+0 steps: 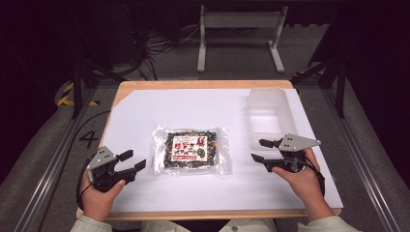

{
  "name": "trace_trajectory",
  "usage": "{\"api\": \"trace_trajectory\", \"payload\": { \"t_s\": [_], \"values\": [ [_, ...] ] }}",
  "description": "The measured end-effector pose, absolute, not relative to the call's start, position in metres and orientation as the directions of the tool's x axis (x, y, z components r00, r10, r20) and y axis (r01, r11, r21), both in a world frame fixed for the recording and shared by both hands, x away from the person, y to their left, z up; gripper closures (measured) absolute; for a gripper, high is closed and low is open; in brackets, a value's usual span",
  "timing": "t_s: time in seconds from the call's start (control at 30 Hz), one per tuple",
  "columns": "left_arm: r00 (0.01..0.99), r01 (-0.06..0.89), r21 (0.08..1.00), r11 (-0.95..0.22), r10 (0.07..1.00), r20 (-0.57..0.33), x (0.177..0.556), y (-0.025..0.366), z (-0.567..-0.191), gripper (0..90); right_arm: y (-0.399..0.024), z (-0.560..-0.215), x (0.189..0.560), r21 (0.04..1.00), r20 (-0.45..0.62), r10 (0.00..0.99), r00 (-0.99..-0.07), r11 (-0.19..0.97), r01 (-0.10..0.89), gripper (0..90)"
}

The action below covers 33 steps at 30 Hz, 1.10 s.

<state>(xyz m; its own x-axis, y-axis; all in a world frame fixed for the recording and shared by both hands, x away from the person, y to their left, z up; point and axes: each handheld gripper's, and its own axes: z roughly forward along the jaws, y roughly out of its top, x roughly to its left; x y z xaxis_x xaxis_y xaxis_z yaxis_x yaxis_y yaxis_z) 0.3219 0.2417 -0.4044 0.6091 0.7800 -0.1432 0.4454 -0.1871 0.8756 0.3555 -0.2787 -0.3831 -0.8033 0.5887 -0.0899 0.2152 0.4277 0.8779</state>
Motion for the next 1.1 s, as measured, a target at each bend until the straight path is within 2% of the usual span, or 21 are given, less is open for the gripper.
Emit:
{"api": "trace_trajectory", "payload": {
  "t_s": [0.23,0.47,0.63,0.77,0.93,1.1],
  "values": [
    [0.628,0.452,0.870,-0.198,0.763,-0.153,0.326,0.241,-0.402,37.1,-0.277,-0.384,0.354,0.877,-0.090,0.583,-0.808,0.431,0.214,38.0],
    [0.647,0.479,0.859,-0.184,0.735,-0.203,0.334,0.242,-0.399,35.9,-0.274,-0.385,0.353,0.877,-0.094,0.573,-0.814,0.435,0.205,35.7],
    [0.631,0.486,0.848,-0.210,0.756,-0.175,0.343,0.240,-0.397,33.8,-0.271,-0.386,0.353,0.872,-0.104,0.569,-0.816,0.447,0.200,35.6],
    [0.620,0.532,0.822,-0.203,0.754,-0.215,0.353,0.240,-0.402,31.2,-0.266,-0.386,0.356,0.869,-0.110,0.559,-0.822,0.455,0.193,35.5],
    [0.600,0.606,0.779,-0.160,0.735,-0.316,0.366,0.239,-0.416,29.8,-0.259,-0.390,0.356,0.858,-0.121,0.540,-0.833,0.479,0.186,35.3],
    [0.598,0.622,0.761,-0.183,0.739,-0.311,0.370,0.235,-0.424,29.6,-0.257,-0.391,0.354,0.853,-0.132,0.534,-0.835,0.490,0.178,35.1]
  ]
}}
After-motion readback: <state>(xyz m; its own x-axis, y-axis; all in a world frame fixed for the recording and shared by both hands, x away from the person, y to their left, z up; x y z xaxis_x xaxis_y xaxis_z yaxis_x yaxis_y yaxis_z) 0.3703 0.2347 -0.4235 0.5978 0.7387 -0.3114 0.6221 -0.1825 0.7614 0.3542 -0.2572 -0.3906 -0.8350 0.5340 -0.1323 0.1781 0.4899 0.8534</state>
